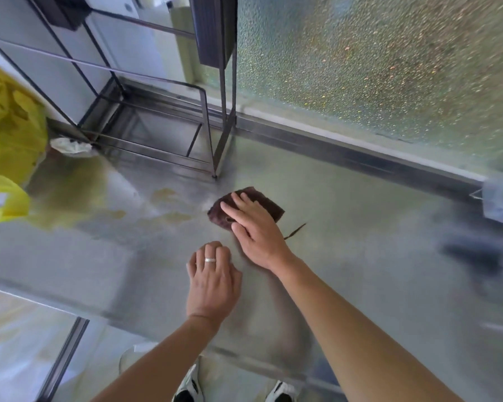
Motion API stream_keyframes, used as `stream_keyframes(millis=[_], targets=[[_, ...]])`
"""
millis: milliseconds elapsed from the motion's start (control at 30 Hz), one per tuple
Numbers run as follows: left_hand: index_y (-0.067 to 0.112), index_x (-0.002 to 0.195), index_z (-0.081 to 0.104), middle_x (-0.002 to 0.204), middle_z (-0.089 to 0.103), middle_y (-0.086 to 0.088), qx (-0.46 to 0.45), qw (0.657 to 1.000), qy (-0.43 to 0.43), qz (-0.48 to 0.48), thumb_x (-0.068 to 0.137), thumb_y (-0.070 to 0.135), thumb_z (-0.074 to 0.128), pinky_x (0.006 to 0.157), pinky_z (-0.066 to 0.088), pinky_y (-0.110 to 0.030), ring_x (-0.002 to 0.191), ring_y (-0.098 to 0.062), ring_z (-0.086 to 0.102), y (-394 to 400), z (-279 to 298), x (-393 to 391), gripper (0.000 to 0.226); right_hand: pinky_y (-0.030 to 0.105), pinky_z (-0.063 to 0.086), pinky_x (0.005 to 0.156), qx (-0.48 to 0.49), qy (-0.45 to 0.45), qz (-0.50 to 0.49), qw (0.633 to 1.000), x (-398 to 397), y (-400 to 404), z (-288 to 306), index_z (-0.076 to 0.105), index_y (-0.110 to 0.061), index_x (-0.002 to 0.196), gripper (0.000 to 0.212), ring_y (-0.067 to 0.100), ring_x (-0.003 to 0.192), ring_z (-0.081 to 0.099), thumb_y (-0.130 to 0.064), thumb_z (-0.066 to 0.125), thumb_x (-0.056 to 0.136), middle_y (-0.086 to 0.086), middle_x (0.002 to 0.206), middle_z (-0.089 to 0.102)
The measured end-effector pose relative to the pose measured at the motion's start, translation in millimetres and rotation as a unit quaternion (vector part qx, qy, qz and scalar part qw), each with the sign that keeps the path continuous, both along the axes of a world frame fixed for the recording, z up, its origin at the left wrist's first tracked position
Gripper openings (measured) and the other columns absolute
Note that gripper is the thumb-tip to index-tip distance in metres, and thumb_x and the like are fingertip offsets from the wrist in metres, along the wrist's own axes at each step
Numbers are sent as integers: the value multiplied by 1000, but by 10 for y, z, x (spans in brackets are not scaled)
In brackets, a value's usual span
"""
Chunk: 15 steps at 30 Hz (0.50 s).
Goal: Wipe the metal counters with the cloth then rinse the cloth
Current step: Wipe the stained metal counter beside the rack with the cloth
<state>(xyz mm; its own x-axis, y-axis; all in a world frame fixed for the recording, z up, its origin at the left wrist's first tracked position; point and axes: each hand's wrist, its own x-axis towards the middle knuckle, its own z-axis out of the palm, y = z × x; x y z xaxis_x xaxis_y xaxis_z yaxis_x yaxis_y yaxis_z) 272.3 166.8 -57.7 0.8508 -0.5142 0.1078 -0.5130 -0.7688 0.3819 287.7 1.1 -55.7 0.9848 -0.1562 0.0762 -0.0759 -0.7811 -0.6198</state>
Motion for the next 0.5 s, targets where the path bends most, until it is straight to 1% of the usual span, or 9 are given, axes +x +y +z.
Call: stream_keyframes(millis=[67,133,233,300,367,400,433,500], targets=[[11,96,50,104,52,-9,3,1000,2,-2,83,21,44,91,40,-45,95,-32,49,-3,2,-6,18,25,7,124,-24,-4,19,1000,-74,68,19,52,-25,150,48,29,153,29,-20,45,103,11,162,40],[12,97,51,102,52,-8,3,1000,-2,-6,85,21,45,91,40,-44,93,-31,50,31,-8,-4,17,29,9,125,-37,0,24,999,-157,152,52,55,-28,147,47,29,153,28,-22,47,102,10,162,39],[14,97,53,98,52,-6,-6,999,-20,-30,89,22,49,90,39,-41,90,-29,51,164,-32,-1,12,38,17,127,-35,0,16,999,-424,362,103,57,-32,145,46,25,155,26,-25,49,100,5,164,36],[13,94,53,95,52,-6,3,998,-35,-61,90,22,47,88,39,-40,86,-29,51,260,-48,-28,11,39,21,126,-58,-12,4,998,-636,512,105,53,-34,148,48,22,156,24,-24,51,101,4,166,33],[13,94,53,96,51,-6,16,996,-37,-82,88,18,52,89,38,-41,86,-29,52,318,-64,-54,8,38,29,122,-98,-23,-22,995,-761,604,90,50,-34,150,46,21,155,27,-26,51,104,4,165,35],[13,96,52,97,50,-5,19,996,-31,-84,87,16,56,90,37,-41,87,-28,51,320,-62,-60,10,39,32,120,-120,-27,-28,992,-770,614,86,50,-35,150,45,20,154,29,-28,50,105,4,164,36],[14,97,52,98,50,-5,17,996,-26,-83,86,17,56,91,37,-41,88,-28,51,312,-62,-57,11,40,33,119,-140,-30,-23,989,-742,583,79,50,-35,150,45,20,154,30,-30,50,106,4,164,37],[14,96,53,99,51,-6,9,996,-23,-81,85,21,49,91,37,-41,89,-28,49,285,-48,-46,13,44,27,123,-160,-33,-4,987,-611,472,56,50,-33,150,45,20,154,28,-31,49,106,3,164,37]])
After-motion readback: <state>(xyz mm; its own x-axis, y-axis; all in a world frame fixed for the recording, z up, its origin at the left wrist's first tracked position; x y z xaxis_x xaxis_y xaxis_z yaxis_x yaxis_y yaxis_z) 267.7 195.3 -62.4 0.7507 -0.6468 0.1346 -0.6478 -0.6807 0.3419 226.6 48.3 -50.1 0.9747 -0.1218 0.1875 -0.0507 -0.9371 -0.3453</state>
